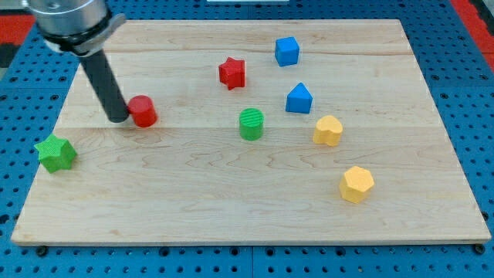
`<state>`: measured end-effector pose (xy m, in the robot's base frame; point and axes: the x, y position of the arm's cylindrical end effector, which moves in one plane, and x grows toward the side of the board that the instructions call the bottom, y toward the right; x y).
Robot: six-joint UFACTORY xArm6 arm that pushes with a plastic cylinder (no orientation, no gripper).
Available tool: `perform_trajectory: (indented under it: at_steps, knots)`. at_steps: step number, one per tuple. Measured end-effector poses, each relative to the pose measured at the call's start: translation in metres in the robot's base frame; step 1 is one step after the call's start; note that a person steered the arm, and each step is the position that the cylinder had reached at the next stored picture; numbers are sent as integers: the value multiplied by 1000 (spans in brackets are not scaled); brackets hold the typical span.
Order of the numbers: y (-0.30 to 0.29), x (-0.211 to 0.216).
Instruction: Move green star slightly up and right to be diagonal to the red circle
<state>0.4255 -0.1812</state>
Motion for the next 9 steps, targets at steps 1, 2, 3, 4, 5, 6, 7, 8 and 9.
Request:
perform_trajectory:
  at_steps: [1,2,3,4,5,6,7,8,9]
  knots:
    - [25,-1]
    - [20,24]
    - [-15,93]
    - [-65,127]
    - [-123,135]
    - [-123,122]
    - [-124,89]
    - [-123,73]
    - [-108,73]
